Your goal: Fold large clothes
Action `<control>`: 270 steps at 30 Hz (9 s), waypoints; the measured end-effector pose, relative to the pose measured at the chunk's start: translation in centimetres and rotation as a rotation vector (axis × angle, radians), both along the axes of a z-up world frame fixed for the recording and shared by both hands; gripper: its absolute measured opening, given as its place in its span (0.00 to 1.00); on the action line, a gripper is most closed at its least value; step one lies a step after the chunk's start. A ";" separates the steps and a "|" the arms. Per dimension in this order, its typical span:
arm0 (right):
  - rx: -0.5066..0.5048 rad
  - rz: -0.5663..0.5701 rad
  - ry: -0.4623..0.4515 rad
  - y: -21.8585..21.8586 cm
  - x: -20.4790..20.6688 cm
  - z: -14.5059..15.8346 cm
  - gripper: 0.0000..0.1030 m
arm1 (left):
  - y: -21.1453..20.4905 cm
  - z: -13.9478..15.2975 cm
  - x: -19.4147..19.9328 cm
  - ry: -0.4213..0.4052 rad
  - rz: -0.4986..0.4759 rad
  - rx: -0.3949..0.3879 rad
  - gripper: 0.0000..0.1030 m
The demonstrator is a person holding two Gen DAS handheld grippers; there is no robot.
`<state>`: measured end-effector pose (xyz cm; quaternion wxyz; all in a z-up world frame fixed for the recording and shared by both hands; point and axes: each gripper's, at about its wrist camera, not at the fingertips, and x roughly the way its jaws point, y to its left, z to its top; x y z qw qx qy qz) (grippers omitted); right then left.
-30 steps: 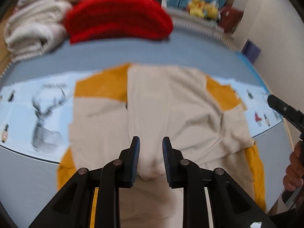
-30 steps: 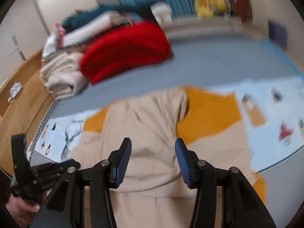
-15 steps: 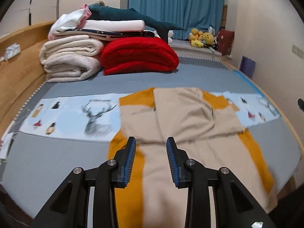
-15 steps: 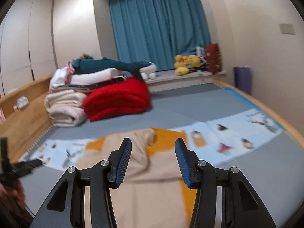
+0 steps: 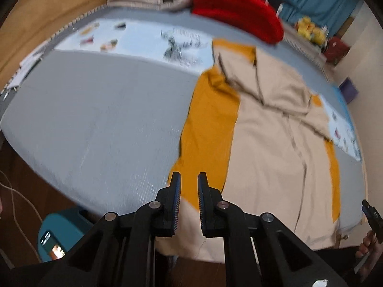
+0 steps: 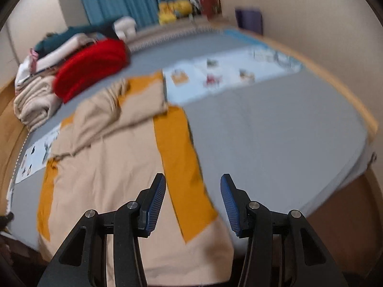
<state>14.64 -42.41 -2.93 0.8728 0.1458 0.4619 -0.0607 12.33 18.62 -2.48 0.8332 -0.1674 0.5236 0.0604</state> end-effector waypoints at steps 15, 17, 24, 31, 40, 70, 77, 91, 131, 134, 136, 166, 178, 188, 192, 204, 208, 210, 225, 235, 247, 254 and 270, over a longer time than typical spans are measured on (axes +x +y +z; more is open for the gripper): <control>-0.010 -0.024 0.395 -0.8 2.7 -10.9 0.48 | 0.3 -9.7 2.2 0.240 0.040 0.017 0.43; -0.014 -0.024 0.423 -0.8 2.8 -11.5 0.48 | 0.4 -10.1 2.2 0.250 0.042 0.013 0.43; -0.035 -0.012 0.465 -0.3 2.7 -12.6 0.51 | -0.6 -11.2 2.1 0.271 -0.014 0.065 0.38; -0.006 0.011 0.374 0.2 2.5 -11.5 0.05 | -1.5 -10.0 1.3 0.227 -0.062 0.063 0.07; -0.015 0.008 0.432 0.0 2.8 -12.2 0.20 | -1.5 -11.1 1.2 0.281 -0.063 0.083 0.17; -0.015 0.114 0.080 2.4 -0.2 -3.0 0.03 | -5.7 -4.2 0.1 0.024 -0.192 0.114 0.01; 0.050 0.130 -0.026 2.4 -0.8 1.3 0.03 | -5.5 -0.3 -1.0 -0.078 -0.210 0.059 0.01; 0.103 0.175 -0.172 1.6 -4.3 8.9 0.03 | -3.2 4.7 -3.9 -0.144 -0.250 -0.106 0.01; 0.042 0.140 0.122 -0.7 17.6 -3.2 0.03 | 5.0 -7.8 15.4 0.097 -0.086 -0.409 0.05; 0.097 0.101 0.130 -1.7 18.1 -3.8 0.04 | 5.1 -7.6 15.3 0.103 -0.090 -0.414 0.09; 0.107 0.090 0.125 -2.1 18.2 -3.7 0.07 | 5.4 -7.4 15.0 0.104 -0.094 -0.427 0.12; 0.130 0.199 0.272 -1.2 17.2 -8.9 0.42 | 4.9 -8.1 16.6 0.078 -0.040 -0.283 0.43; 0.038 0.314 0.107 0.9 16.3 -5.1 0.05 | 3.4 -7.3 18.1 0.024 -0.065 -0.159 0.00; 0.037 0.183 -0.076 -0.1 17.2 -1.5 0.04 | 2.4 -1.9 18.3 -0.248 -0.026 -0.011 0.00; 0.017 0.135 -0.107 -0.3 18.1 -1.0 0.04 | 2.1 -1.5 19.8 -0.290 0.003 0.020 0.00; -0.107 0.053 0.158 0.7 23.9 -7.1 0.04 | 0.9 -9.0 26.8 -0.005 -0.003 0.078 0.01; -0.097 0.035 0.192 0.6 25.1 -8.1 0.04 | 0.6 -9.0 28.0 -0.048 0.015 0.134 0.00; -0.128 0.030 0.093 1.1 25.2 -6.2 0.04 | 1.5 -7.5 28.0 -0.130 0.068 0.118 0.00; -0.148 -0.020 0.198 0.2 26.7 -8.0 0.20 | 2.9 -10.3 28.9 0.044 0.102 0.085 0.29; -0.028 0.226 0.081 1.0 21.2 -3.6 0.29 | 1.8 -7.1 22.9 0.053 -0.230 -0.107 0.35; -0.172 0.366 0.473 1.3 16.4 -10.5 0.29 | -0.4 -12.4 16.6 0.298 -0.517 0.080 0.31; -0.221 0.359 0.546 0.7 16.1 -10.9 0.29 | -1.5 -13.0 15.4 0.377 -0.585 0.206 0.31; -0.257 0.506 -0.003 12.4 15.0 0.6 0.32 | -7.9 -1.4 12.0 -0.080 -0.173 0.196 0.30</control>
